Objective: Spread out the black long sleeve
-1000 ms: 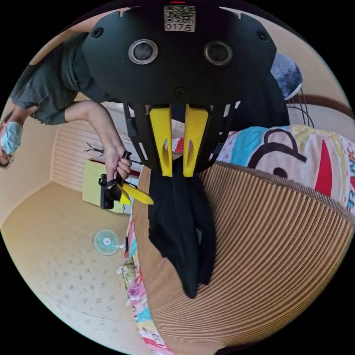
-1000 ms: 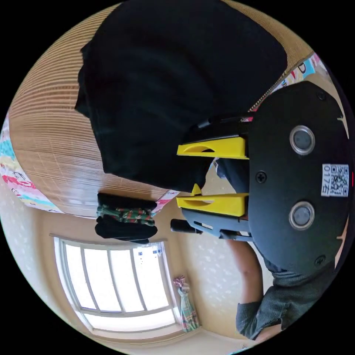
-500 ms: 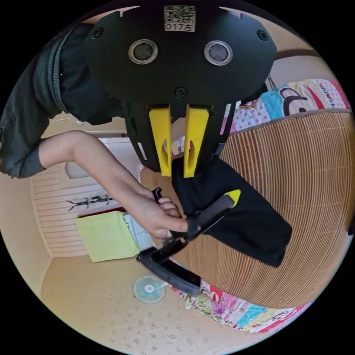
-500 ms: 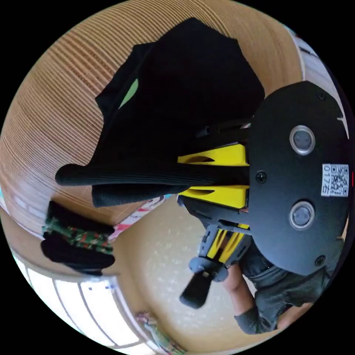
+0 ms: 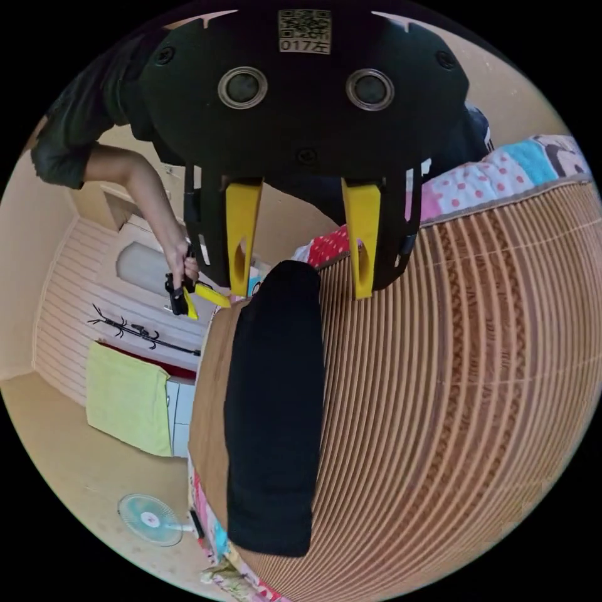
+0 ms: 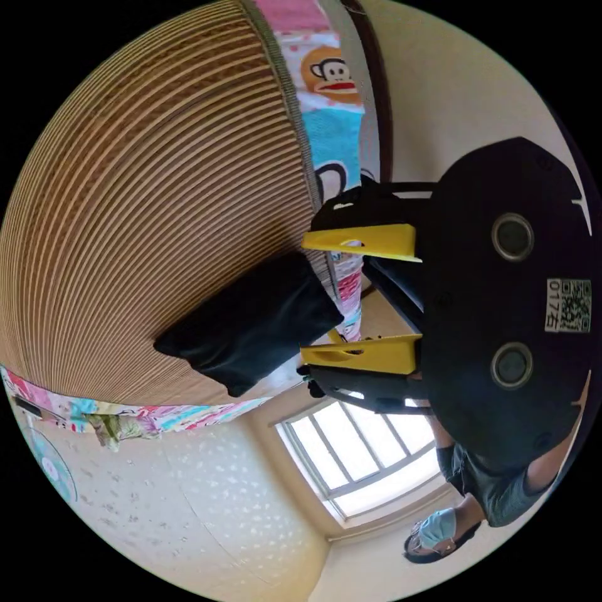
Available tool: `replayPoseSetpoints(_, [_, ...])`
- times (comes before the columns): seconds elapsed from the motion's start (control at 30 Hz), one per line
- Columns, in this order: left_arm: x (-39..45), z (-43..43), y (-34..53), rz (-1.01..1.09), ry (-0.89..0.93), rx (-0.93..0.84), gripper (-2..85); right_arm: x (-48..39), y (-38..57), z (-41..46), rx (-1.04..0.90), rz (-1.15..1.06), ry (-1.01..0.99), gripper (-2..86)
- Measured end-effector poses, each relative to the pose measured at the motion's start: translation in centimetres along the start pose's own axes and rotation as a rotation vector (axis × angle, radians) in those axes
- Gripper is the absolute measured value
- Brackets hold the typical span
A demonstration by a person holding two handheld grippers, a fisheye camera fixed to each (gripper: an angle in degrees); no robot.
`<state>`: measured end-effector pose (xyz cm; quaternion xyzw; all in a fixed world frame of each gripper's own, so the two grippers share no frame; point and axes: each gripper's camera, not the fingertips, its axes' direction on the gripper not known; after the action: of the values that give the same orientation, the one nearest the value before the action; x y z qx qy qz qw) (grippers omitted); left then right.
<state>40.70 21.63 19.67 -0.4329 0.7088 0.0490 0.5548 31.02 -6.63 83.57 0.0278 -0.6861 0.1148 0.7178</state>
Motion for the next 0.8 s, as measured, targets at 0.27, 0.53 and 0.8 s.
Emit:
replayPoseSetpoints(0.27, [5.0, 6.2, -0.3, 0.057, 0.271, -0.162, 6.5, 4.7, 8.1, 12.1, 0.009, 0.048, -0.613, 27.1])
replayPoseSetpoints(0.53, [14.3, -1.3, 5.1, 0.215, 0.265, -0.063, 7.6, -2.2, 3.7, 12.2, -0.001, -0.115, -0.862, 22.3])
replayPoseSetpoints(0.8, [18.2, -13.5, 8.5, 0.004, 0.659, 0.266, -0.5, -13.0, 3.5, -7.2, 0.113, -0.605, -0.820, 18.9])
